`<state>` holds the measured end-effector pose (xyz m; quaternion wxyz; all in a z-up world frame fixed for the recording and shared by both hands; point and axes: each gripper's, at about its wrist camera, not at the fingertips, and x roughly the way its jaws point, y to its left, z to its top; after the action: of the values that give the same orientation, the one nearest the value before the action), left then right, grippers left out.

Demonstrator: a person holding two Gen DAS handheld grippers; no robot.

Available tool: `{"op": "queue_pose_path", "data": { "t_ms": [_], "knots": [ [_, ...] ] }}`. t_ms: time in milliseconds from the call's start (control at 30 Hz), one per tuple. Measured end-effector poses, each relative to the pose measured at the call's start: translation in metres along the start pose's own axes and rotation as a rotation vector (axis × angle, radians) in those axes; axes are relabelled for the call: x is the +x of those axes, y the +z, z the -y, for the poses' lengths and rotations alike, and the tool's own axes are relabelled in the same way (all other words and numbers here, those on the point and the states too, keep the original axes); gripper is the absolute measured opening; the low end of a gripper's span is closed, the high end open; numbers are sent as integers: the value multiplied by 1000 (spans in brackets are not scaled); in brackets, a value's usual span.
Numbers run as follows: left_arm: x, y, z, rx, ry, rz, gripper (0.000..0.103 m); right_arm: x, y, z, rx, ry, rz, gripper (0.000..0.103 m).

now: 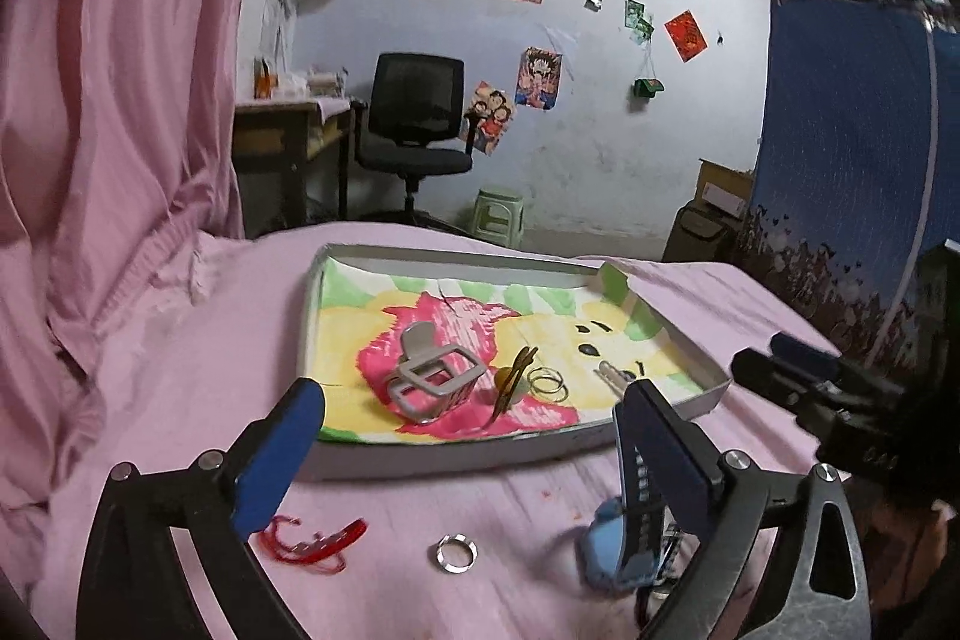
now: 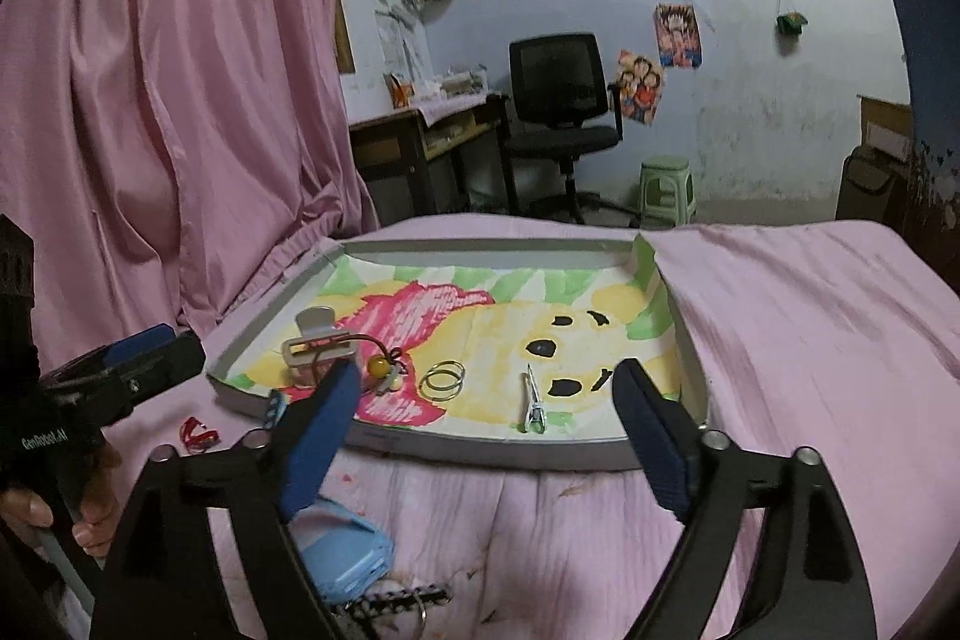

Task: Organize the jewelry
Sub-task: 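Withdraw both open tools from the tray back toward the remaining jewelry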

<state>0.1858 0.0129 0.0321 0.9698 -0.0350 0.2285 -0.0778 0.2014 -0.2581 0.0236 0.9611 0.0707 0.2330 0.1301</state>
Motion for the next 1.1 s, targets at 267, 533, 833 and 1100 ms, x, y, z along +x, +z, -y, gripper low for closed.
{"op": "queue_pose_path", "data": {
  "t_ms": [267,533,833,1100],
  "knots": [
    [-30,-13,3,31,23,25,101,-33,-10,-13,-39,-9,56,93],
    [-52,-25,3,56,38,21,101,-58,-22,-24,-74,-11,68,98],
    [-61,-37,-7,33,47,-17,101,-66,-36,-30,-97,-12,17,98],
    [-48,-48,-22,-37,33,-157,101,-54,-57,-30,-91,-10,-104,98]
  ]
}}
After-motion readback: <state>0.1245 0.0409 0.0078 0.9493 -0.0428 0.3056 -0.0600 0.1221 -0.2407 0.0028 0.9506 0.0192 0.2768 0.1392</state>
